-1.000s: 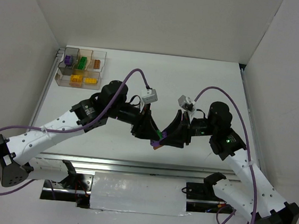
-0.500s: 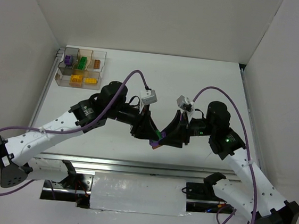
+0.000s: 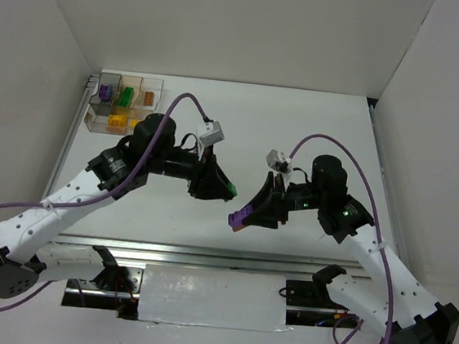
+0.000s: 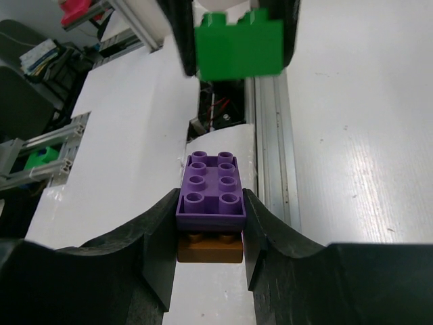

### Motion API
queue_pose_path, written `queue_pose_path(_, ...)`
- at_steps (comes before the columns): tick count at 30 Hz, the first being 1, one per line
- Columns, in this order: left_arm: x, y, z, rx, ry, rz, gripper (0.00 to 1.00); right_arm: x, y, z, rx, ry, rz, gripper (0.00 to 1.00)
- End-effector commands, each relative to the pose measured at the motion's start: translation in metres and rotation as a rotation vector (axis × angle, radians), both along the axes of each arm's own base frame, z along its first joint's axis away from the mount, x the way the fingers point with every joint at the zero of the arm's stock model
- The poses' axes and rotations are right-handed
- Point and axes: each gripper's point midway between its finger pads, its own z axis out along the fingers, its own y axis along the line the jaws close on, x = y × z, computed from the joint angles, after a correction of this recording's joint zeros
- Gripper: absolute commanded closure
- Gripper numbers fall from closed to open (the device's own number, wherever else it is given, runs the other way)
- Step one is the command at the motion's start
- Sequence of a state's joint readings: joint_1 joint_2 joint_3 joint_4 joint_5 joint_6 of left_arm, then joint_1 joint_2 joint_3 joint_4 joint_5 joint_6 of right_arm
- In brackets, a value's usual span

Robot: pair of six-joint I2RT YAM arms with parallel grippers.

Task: Sort the legos into containers by color

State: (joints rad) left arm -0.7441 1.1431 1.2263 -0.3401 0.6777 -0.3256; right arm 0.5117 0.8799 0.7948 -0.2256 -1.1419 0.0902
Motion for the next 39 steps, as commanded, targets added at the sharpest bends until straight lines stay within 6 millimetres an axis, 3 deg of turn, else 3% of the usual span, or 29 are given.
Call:
queue_pose_path(1, 0.024, 0.019, 0.025, -0.021, -0.069, 0.122, 1.0, 0.011, 0.001, 0.016, 0.016, -0.059, -0.077, 1.0)
queue_pose_path(5, 0.074, 0.06, 0.024, 0.045, -0.068, 0.404, 1.0, 0.043, -0.002, 0.013, -0.007, -0.041, -0.297, 1.0)
queue_pose_path(10, 0.141, 0.143, 0.023, 0.154, -0.097, 0.825, 1.0, 0.051, -0.007, 0.016, 0.006, -0.015, -0.385, 1.0)
queue_pose_path(12, 0.168, 0.177, 0.031, 0.173, -0.13, 0.996, 1.0, 0.055, -0.007, 0.017, 0.02, -0.008, -0.416, 1.0)
queue_pose_path(14, 0.215, 0.216, 0.025, 0.21, -0.155, 1.199, 1.0, 0.06, -0.007, 0.015, 0.033, 0.007, -0.442, 1.0)
queue_pose_path(16, 0.248, 0.253, 0.025, 0.219, -0.182, 1.344, 1.0, 0.06, -0.005, 0.017, 0.046, 0.017, -0.433, 1.0)
queue_pose_path(17, 0.276, 0.265, 0.017, 0.222, -0.193, 1.399, 1.0, 0.059, -0.002, 0.015, 0.048, 0.03, -0.419, 1.0)
queue_pose_path(19, 0.302, 0.294, 0.015, 0.225, -0.215, 1.501, 1.0, 0.06, -0.002, 0.012, 0.046, 0.037, -0.418, 1.0)
queue_pose_path(20, 0.32, 0.303, 0.0, 0.268, -0.236, 1.531, 1.0, 0.059, -0.002, 0.01, 0.047, 0.039, -0.418, 1.0)
queue_pose_path(21, 0.336, 0.31, 0.01, 0.236, -0.322, 1.563, 1.0, 0.059, -0.002, 0.008, 0.046, 0.047, -0.422, 1.0)
queue_pose_path(22, 0.346, 0.317, 0.013, 0.234, -0.379, 1.58, 1.0, 0.062, -0.003, 0.006, 0.045, 0.053, -0.438, 1.0)
queue_pose_path(23, 0.363, 0.324, -0.003, 0.3, -0.417, 1.576, 1.0, 0.062, -0.003, 0.002, 0.043, 0.062, -0.445, 1.0)
queue_pose_path(24, 0.374, 0.33, 0.002, 0.302, -0.456, 1.592, 1.0, 0.063, -0.004, -0.001, 0.041, 0.078, -0.457, 1.0)
queue_pose_path(25, 0.392, 0.341, -0.011, 0.318, -0.475, 1.583, 1.0, 0.065, -0.004, -0.005, 0.032, 0.09, -0.47, 1.0)
queue_pose_path(26, 0.401, 0.344, -0.012, 0.305, -0.49, 1.559, 1.0, 0.065, -0.004, -0.008, 0.027, 0.11, -0.478, 1.0)
queue_pose_path(27, 0.406, 0.37, -0.019, 0.312, -0.492, 1.568, 1.0, 0.065, -0.005, -0.009, 0.022, 0.117, -0.484, 1.0)
queue_pose_path(28, 0.414, 0.367, -0.02, 0.267, -0.514, 1.501, 1.0, 0.067, -0.006, -0.011, 0.016, 0.123, -0.496, 1.0)
queue_pose_path(29, 0.425, 0.373, -0.036, 0.278, -0.5, 1.46, 1.0, 0.065, -0.006, -0.014, 0.009, 0.134, -0.496, 1.0)
queue_pose_path(30, 0.43, 0.389, -0.042, 0.287, -0.492, 1.457, 1.0, 0.065, -0.006, -0.014, 0.01, 0.135, -0.496, 1.0)
queue_pose_path(31, 0.439, 0.39, -0.074, 0.327, -0.432, 1.404, 1.0, 0.062, -0.006, -0.016, 0.01, 0.139, -0.484, 1.0)
queue_pose_path(32, 0.446, 0.397, -0.064, 0.319, -0.448, 1.387, 1.0, 0.061, -0.005, -0.016, 0.016, 0.138, -0.475, 1.0)
queue_pose_path(33, 0.453, 0.393, -0.092, 0.343, -0.391, 1.324, 1.0, 0.059, -0.005, -0.018, 0.017, 0.142, -0.465, 1.0)
queue_pose_path(35, 0.462, 0.396, -0.091, 0.382, -0.435, 1.301, 1.0, 0.058, -0.004, -0.017, 0.025, 0.146, -0.453, 1.0)
queue_pose_path(39, 0.477, 0.397, -0.111, 0.42, -0.438, 1.259, 1.0, 0.057, -0.001, -0.016, 0.021, 0.152, -0.43, 1.0)
